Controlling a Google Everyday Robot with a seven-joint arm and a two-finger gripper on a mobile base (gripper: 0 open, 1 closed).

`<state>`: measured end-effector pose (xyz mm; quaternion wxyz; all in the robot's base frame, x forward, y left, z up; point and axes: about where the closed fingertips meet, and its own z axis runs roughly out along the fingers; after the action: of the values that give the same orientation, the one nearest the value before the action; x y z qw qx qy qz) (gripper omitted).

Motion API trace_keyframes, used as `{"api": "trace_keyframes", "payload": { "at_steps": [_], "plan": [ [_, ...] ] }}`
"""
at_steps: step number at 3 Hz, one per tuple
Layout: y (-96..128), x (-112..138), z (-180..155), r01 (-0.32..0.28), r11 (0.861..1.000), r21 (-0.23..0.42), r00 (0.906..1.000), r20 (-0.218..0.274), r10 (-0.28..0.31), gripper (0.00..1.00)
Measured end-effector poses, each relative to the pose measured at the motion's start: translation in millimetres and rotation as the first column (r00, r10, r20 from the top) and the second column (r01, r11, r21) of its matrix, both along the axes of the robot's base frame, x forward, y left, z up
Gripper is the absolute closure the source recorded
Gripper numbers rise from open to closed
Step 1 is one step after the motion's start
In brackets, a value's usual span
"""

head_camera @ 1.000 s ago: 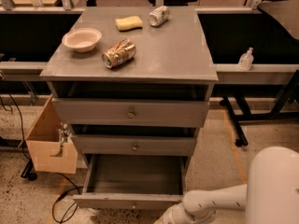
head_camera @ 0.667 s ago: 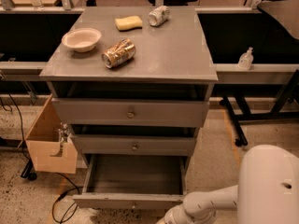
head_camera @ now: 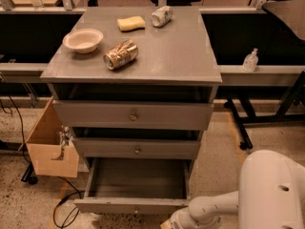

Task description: Close bottom drawer

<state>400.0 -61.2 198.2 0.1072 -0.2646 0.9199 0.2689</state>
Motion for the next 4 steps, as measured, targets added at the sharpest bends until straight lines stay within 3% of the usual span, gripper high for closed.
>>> {"api": "trace_keyframes", "payload": {
  "at_steps": [1, 2, 4],
  "plan": [
    [-3.0, 18.2, -13.6, 0.049, 0.999, -0.009, 0.9988, 0.011, -0.048, 1.0],
    [-0.6, 27.2, -25.0, 0.063, 0.998, -0.016, 0.9979, 0.01, -0.063, 1.0],
    [0.2, 56.9, -33.1, 0.086, 0.995, -0.046, 0.9951, 0.054, -0.083, 1.0]
  ]
}}
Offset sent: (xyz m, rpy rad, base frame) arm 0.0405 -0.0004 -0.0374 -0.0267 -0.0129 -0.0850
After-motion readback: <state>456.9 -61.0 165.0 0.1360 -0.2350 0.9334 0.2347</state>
